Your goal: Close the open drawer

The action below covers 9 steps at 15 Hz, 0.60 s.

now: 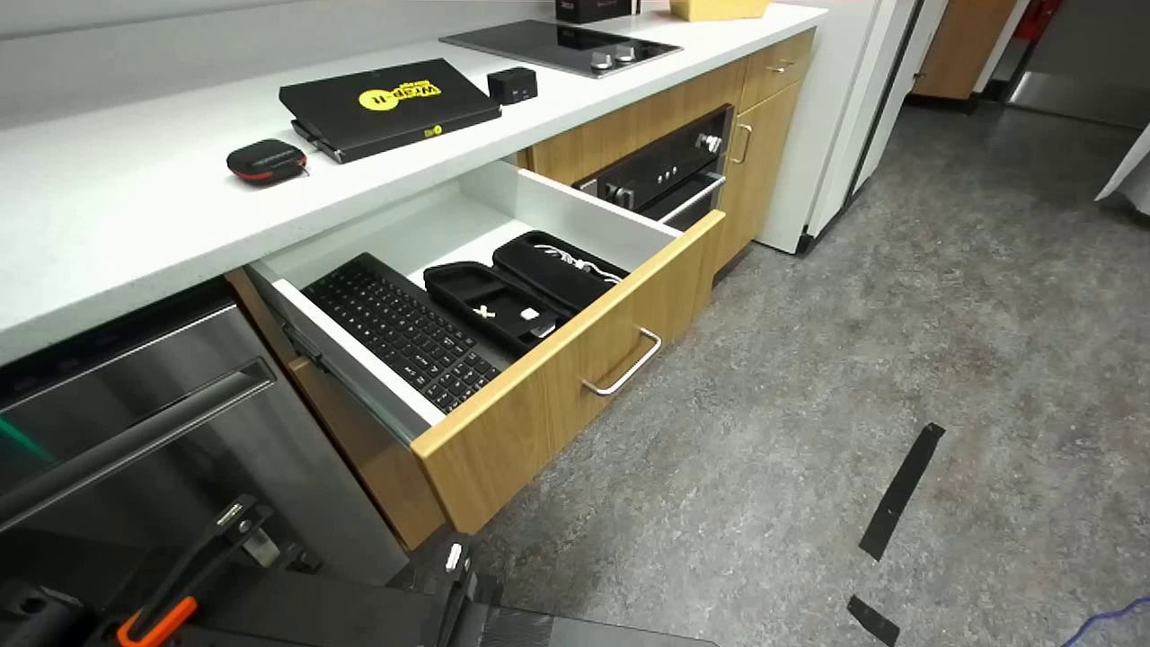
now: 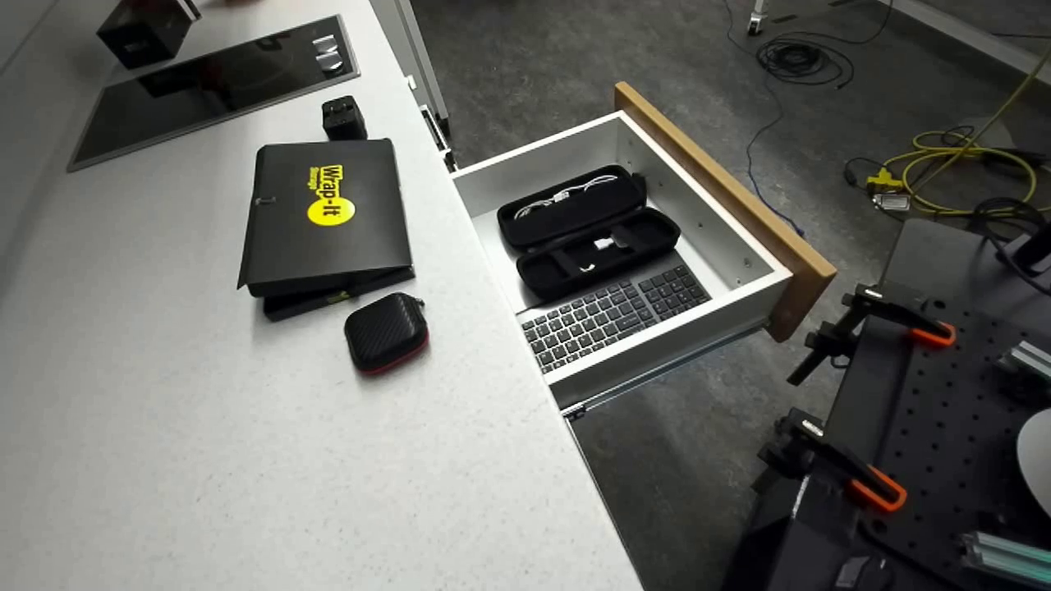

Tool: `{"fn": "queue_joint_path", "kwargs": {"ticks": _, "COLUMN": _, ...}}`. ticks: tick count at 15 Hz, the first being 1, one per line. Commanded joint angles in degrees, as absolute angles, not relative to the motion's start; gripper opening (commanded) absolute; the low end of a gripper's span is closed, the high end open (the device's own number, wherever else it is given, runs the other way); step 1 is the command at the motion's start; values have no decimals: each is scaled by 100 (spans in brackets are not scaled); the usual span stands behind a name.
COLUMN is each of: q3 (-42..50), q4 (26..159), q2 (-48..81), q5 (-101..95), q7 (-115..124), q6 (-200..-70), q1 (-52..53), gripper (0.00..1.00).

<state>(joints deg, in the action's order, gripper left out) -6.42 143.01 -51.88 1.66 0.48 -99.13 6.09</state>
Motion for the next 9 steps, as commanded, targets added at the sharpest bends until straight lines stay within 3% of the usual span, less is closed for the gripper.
{"fn": "queue_joint_path", "kwargs": {"ticks": 1, "q3": -118, "q4": 14375, "q2": -4539, "q5": 49, "q7": -87, "q6": -10328, "q1": 249, "gripper": 100}}
{"fn": "queue_joint_path", "kwargs": {"ticks": 9, "q3": 921, "q4": 14514, "q2": -2831, "q5": -463, "q7": 7, "q6": -11814, "q1": -917, "gripper": 100}}
